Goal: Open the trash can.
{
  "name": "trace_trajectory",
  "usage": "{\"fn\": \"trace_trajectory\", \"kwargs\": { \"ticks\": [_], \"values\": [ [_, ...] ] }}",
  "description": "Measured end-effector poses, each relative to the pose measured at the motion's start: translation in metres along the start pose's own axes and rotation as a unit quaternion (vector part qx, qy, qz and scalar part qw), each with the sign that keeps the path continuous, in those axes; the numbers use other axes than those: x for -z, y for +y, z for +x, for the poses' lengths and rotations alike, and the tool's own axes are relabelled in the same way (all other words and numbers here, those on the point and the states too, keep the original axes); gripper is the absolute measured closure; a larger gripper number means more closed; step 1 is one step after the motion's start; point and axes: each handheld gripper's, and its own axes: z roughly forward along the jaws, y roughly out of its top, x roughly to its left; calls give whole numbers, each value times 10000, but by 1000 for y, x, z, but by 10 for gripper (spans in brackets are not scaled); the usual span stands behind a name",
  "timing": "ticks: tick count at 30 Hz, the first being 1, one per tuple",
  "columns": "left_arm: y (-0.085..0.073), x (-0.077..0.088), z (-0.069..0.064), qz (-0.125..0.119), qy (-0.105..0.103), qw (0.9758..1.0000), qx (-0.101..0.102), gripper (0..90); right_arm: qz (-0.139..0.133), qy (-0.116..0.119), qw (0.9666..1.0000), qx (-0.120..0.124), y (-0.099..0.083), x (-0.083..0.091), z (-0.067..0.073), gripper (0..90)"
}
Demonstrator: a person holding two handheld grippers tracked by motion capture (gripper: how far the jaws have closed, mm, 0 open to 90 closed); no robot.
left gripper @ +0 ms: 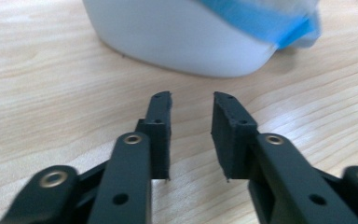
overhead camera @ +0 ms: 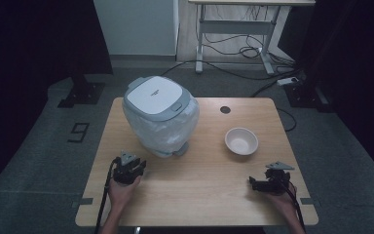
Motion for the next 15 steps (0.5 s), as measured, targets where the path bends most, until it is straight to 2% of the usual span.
{"fn": "trace_trajectory", "kwargs": {
  "ticks": [2,3,5,15],
  "values": [
    [2,6,0,-166,-8,9999,-16,726,0,1,10000,1,0,0,0,0],
    [2,6,0,-166,-8,9999,-16,741,0,1,10000,1,0,0,0,0],
    [4,12,1,-305,-105,9995,22,776,1,1,10000,0,0,0,0,0],
    [11,22,1,-498,-435,9977,124,848,1,10,10000,7,0,0,0,0]
  ]
}}
